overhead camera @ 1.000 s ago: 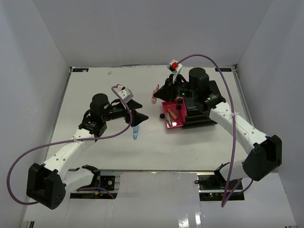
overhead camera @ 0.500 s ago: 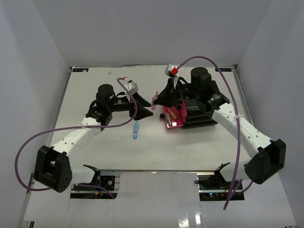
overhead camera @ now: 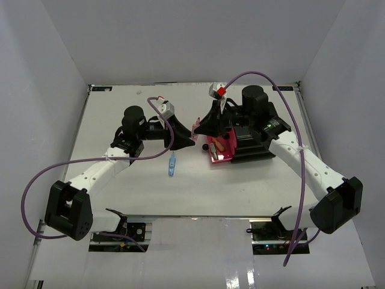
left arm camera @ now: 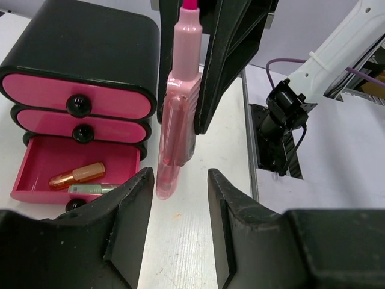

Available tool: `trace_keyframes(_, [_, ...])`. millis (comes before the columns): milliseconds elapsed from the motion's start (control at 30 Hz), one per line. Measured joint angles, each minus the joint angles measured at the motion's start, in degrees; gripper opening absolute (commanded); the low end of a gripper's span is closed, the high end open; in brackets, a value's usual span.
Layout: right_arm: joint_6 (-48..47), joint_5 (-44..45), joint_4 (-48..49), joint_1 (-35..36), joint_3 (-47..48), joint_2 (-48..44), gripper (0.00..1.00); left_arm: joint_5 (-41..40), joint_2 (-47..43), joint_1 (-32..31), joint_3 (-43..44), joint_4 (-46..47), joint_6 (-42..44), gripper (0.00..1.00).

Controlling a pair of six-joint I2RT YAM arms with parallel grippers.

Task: Sort the stationery into containers
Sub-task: Pick up the pen from the center of the board, then close the pen cap on the pen.

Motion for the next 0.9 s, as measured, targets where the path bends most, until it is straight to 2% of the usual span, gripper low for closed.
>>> trace_keyframes(500, [0.31, -1.07, 0.04, 0.0, 0.0, 0.0, 0.08, 1.6, 2.12, -0.83, -0.17, 3.8, -2.64, 0.4])
trace_keyframes(600, [0.46, -1.25, 0.04, 0.0, 0.0, 0.0, 0.08, 1.77, 2.19, -0.83, -0.17, 3.89, -2.91, 0.32])
trace_keyframes(767, [0.7, -1.29, 0.09, -0.15, 0.0, 0.0, 0.08, 2.45, 2.32, -1.16, -0.17, 4.28, -3.02, 0.13])
trace_keyframes(900, [0.87, -1.18, 0.09, -0.17, 0.0, 0.0, 0.09, 2.64, 2.38, -1.16, -0.17, 4.2, -3.17, 0.07])
